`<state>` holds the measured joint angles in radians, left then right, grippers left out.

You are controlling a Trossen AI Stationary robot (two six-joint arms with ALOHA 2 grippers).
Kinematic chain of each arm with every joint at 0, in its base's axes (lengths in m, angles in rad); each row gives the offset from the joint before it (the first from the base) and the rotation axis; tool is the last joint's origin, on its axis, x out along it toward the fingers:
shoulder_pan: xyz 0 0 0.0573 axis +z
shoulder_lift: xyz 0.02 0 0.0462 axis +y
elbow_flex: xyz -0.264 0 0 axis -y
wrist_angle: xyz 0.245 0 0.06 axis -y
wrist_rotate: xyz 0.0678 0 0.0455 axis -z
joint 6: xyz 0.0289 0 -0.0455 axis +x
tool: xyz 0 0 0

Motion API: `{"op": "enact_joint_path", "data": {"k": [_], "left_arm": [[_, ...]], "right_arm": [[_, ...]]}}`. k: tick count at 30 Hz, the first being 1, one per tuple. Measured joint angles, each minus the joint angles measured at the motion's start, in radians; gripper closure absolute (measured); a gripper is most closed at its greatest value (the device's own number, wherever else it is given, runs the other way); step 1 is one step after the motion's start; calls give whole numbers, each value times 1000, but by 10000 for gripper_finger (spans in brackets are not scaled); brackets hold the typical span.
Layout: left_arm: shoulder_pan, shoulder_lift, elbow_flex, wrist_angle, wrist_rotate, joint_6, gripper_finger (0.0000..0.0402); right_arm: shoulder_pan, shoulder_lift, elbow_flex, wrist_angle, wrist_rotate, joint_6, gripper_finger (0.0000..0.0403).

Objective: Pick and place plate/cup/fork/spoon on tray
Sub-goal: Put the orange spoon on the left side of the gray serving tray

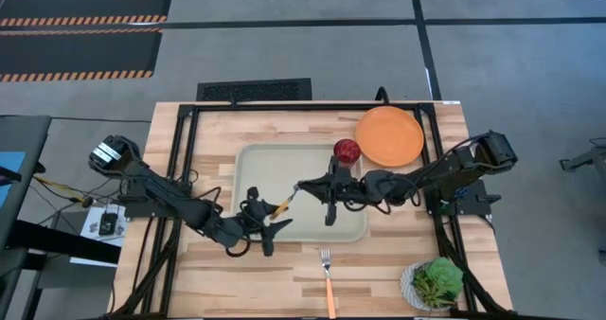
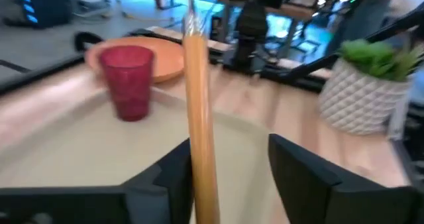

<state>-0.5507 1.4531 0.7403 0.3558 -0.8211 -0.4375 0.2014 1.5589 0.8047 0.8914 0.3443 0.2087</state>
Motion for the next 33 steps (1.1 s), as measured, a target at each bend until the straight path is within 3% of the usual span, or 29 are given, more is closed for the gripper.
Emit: {"op": "enact_joint_path", "data": {"k": [7, 15, 19, 26, 29, 33], "left_arm": [[-51, -97, 15, -262, -204, 46, 180], [-72, 10, 140, -492, -415, 112, 168], [-69, 62, 211, -714, -467, -40, 168], [-54, 139, 279, -1132, -420, -467, 168], [-32, 150, 280, -1218, -390, -599, 168], [-9, 153, 280, -1235, -387, -625, 168]], "right_arm": [[-58, 74, 1, -71, 178, 189, 396], [-94, 315, 154, -21, 263, 371, 396], [-99, 364, 207, -11, 286, 410, 396], [-82, 331, 206, -5, 288, 402, 396], [-72, 318, 206, -2, 290, 370, 396], [-61, 315, 206, 32, 290, 355, 396]]}}
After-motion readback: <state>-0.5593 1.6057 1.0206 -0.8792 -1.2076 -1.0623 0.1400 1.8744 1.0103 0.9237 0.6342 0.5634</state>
